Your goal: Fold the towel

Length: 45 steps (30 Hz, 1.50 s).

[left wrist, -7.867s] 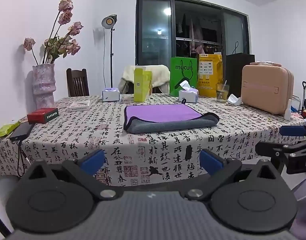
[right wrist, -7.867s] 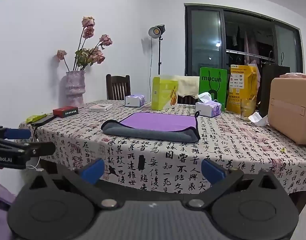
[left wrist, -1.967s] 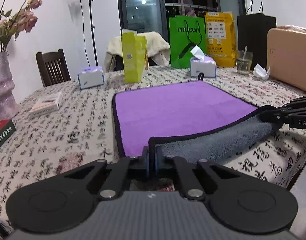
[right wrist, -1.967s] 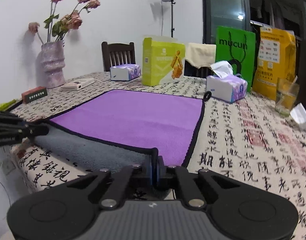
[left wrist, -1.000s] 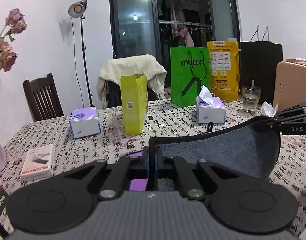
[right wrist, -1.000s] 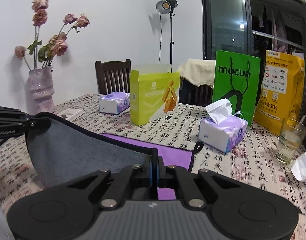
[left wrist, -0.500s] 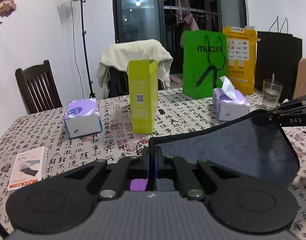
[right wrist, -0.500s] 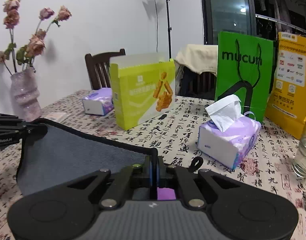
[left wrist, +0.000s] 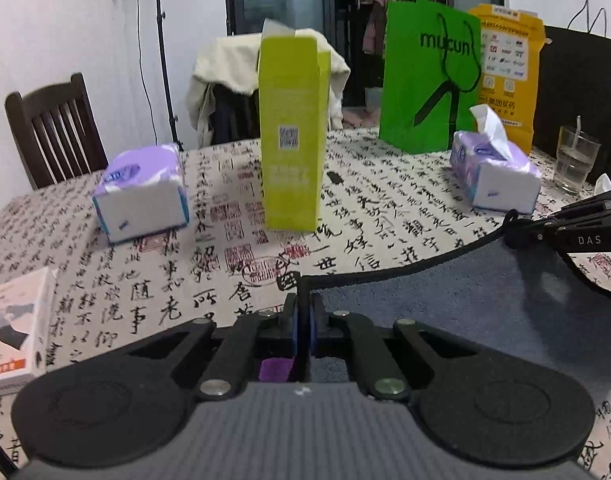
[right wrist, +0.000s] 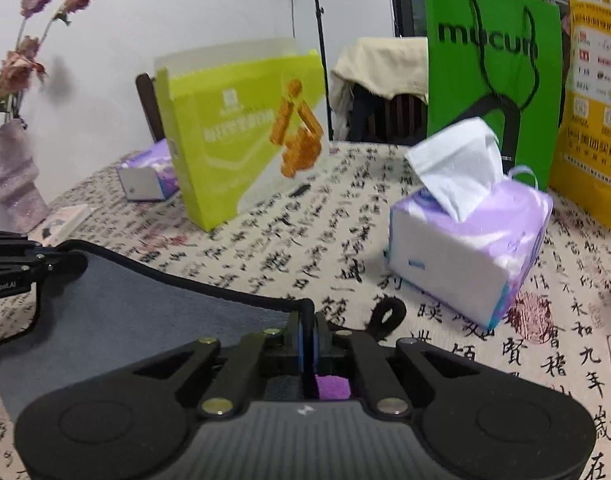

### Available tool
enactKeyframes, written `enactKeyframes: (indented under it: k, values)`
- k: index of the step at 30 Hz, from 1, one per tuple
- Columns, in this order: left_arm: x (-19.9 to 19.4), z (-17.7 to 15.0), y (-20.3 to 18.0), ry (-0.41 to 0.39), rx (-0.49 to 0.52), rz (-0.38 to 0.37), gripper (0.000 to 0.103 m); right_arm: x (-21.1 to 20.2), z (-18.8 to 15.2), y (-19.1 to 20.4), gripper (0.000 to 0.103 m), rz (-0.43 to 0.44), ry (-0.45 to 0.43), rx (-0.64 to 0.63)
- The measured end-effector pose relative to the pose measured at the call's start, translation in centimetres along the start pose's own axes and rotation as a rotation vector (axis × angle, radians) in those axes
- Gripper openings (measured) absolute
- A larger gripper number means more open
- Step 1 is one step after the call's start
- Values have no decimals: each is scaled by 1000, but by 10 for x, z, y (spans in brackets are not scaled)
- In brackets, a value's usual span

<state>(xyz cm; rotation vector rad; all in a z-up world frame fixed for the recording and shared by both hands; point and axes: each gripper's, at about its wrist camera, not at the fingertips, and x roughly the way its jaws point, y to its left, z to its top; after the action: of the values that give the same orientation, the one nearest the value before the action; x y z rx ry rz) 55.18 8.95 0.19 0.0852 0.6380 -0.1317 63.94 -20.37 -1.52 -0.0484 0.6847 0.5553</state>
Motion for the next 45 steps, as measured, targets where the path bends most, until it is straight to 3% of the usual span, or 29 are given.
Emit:
enactKeyframes:
  k: [6,14,18,20,21,22,24,25,32,45]
  values:
    - [15,-6,7,57,-10,20,8,13,-3,-2,16,-39,36,6]
    - [1,-4,11,42,-24,47,44,6,1,-4,28,-53,20,11]
    - [-8,-3,9,37,-25,44,54,-3,4,0,35,-55,9,-1]
    - [-13,-4,7,35,-33,47,68,-9,5,4,42,-53,2,-11]
    - [-15,-4,7,32,-37,54,74,-13,5,7,55,-49,-6,-19]
    - [-19,-5,5,21,-34,66,84,-16,4,10,75,-43,-22,-30]
    - [-28,-7,2,-20,-26,85,93,-23,1,18,102,-50,-46,-68]
    - [-31,-6,1,-29,-27,90,98,-26,0,22,103,-58,-59,-86]
    - [-45,-6,-5,-45,-32,93,103,-38,-3,31,103,-54,-71,-94]
    - [-66,-12,-12,-53,-50,130,103,-61,-9,43,103,-53,-95,-92]
